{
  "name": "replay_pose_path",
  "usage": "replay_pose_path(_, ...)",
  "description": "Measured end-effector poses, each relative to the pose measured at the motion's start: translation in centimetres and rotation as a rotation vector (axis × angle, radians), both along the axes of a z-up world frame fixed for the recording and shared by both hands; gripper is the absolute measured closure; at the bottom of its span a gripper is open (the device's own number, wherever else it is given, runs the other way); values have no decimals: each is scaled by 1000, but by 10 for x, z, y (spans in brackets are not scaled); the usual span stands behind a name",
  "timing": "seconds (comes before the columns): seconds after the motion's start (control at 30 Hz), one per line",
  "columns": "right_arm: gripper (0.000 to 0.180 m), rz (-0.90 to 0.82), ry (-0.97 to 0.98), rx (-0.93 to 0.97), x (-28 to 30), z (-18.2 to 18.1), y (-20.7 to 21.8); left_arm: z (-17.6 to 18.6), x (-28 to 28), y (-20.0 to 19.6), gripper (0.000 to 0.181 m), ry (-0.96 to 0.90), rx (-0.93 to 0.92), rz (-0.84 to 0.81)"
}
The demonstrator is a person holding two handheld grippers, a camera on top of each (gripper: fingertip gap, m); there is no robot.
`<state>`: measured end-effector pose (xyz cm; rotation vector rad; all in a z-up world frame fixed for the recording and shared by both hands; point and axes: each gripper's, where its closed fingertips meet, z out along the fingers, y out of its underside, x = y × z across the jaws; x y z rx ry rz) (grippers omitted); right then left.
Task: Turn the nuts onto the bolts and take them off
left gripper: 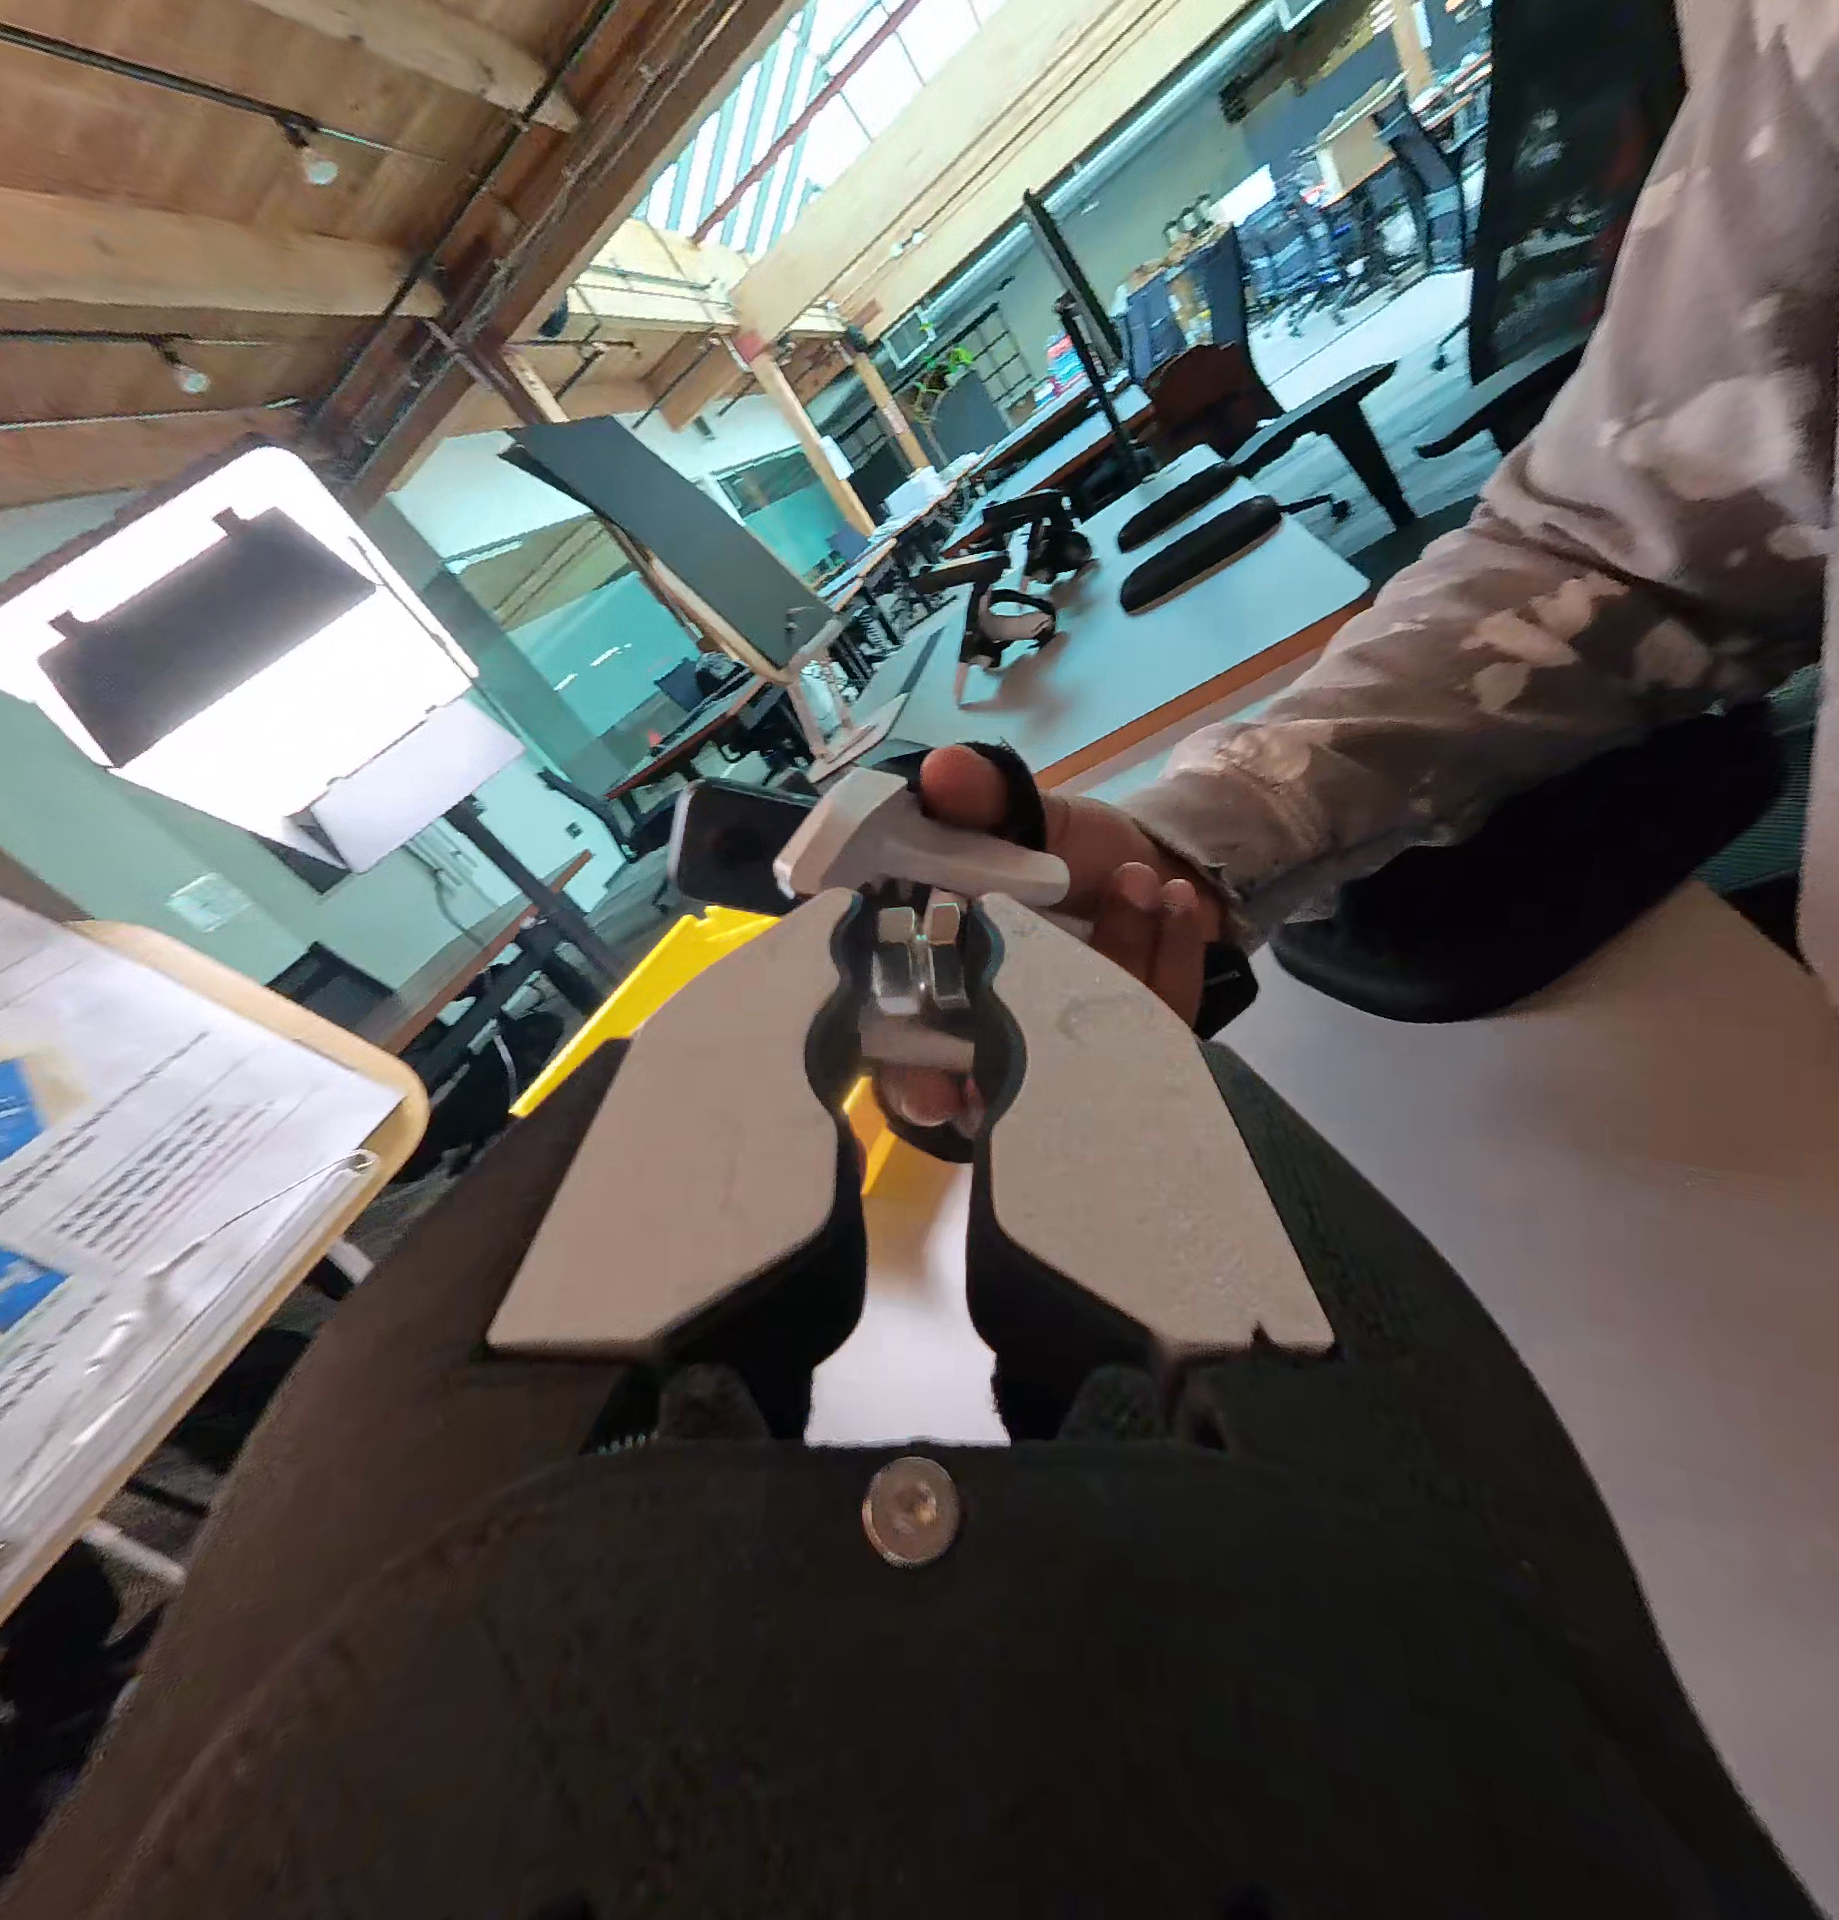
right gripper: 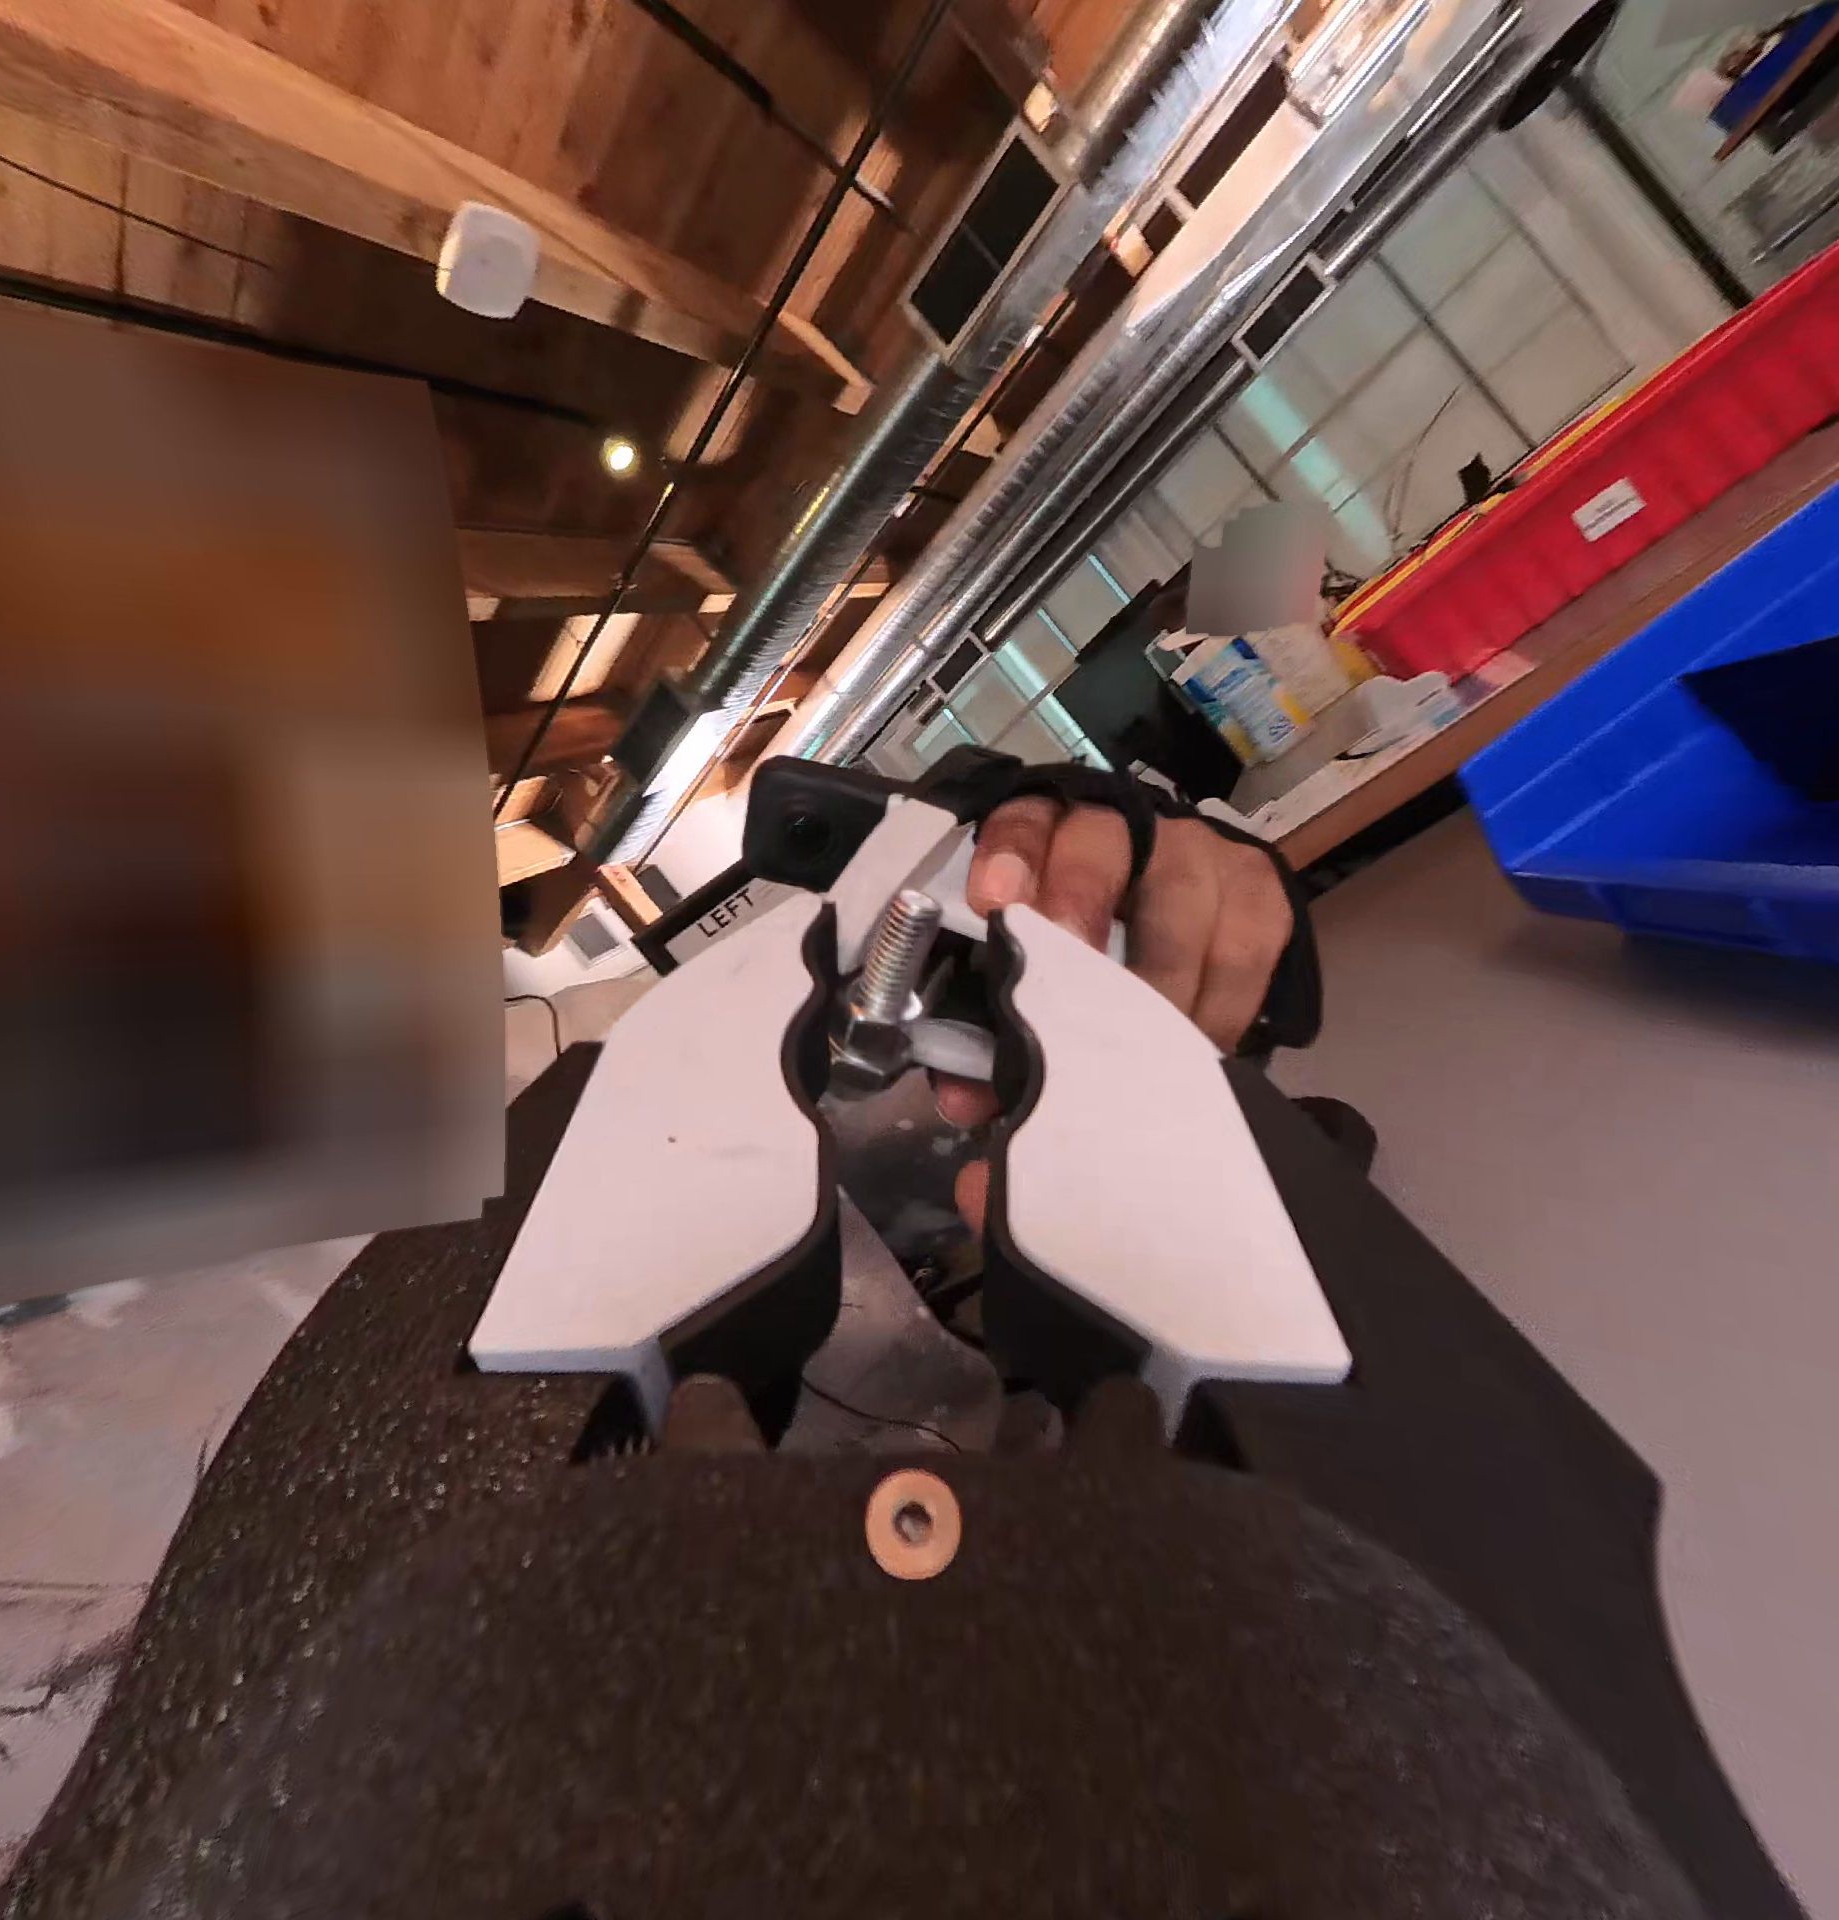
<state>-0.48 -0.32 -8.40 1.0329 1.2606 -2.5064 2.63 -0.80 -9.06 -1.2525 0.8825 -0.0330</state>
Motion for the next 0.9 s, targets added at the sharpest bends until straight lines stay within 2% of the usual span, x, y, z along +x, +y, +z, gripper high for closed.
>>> replay_pose_path(0.07, 167, 26, 4, 0, 3, -1, -5, -6, 4, 1, 163, -15, -21, -25)
replay_pose_path(0.17, 169, -12, 15, 49, 1, -6, 3, -8, 1, 5, 163, -108, -75, -44)
replay_pose_path(0.27, 170, -121, 63, 161, -1, -9, 16, -7, -11, 9, 157, -324, -164, -74)
replay_pose_path(0.33, 171, -219, 111, 317, -2, -15, 22, -16, -22, 16, 148, -445, -279, -67)
replay_pose_path(0.4, 170, -284, 158, 447, -1, -19, 25, -30, -28, 24, 148, -557, -418, -64)
replay_pose_path(0.53, 170, -256, 248, 476, 11, -16, 17, -49, -10, 23, 142, -714, -623, -227)
replay_pose_path(0.6, 170, -228, 278, 478, 15, -18, 11, -50, 3, 19, 145, -736, -651, -311)
replay_pose_path(0.8, 171, -165, 319, 469, 22, -22, -5, -50, 18, 10, 160, -715, -640, -380)
replay_pose_path(0.9, 170, -153, 329, 451, 23, -20, -7, -48, 20, 7, 161, -732, -644, -404)
